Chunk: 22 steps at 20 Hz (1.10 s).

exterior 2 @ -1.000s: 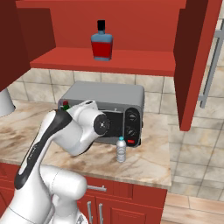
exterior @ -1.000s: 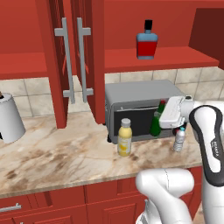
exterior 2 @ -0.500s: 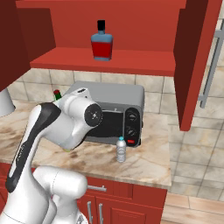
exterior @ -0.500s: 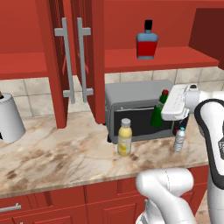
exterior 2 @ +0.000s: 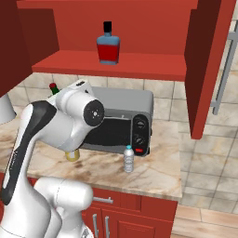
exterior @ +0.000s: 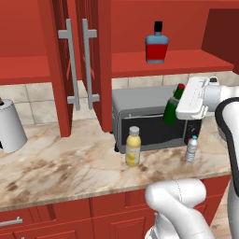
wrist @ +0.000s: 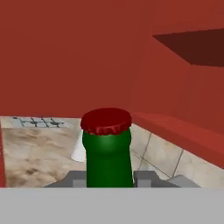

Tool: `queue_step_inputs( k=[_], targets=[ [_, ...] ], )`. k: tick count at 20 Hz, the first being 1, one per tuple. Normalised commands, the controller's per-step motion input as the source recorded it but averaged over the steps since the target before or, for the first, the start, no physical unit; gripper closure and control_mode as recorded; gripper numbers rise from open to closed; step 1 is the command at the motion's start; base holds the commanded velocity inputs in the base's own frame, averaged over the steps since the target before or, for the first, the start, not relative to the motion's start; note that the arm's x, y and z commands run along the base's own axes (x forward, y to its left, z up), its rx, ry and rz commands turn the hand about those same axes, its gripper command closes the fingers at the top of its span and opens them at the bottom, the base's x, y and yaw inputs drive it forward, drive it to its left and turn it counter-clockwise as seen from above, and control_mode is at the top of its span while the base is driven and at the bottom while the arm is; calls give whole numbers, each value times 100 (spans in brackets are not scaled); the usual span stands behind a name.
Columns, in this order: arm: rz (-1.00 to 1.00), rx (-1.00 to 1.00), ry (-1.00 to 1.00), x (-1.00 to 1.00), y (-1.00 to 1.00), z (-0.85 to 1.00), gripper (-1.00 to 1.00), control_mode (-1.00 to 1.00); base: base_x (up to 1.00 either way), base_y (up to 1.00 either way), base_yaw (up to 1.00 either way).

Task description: Sort all alcoholic drinks to one cabinet, and non-alcoholic drinks to the other.

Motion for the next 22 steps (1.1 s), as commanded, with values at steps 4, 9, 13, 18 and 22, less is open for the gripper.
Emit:
queue_step_inputs(
  k=[4,9,13,18,22],
  targets=[
    [0,-2,-11,-3,13,54,100,-100,0,0,0],
    [0,-3,-11,-4,11,48,100,-100,0,0,0],
    [0,-2,-9,0,11,42,100,-100,0,0,0],
    [0,0,-6,0,13,22,100,-100,0,0,0],
    [2,0,-5,0,12,3,100,-100,0,0,0]
  ],
)
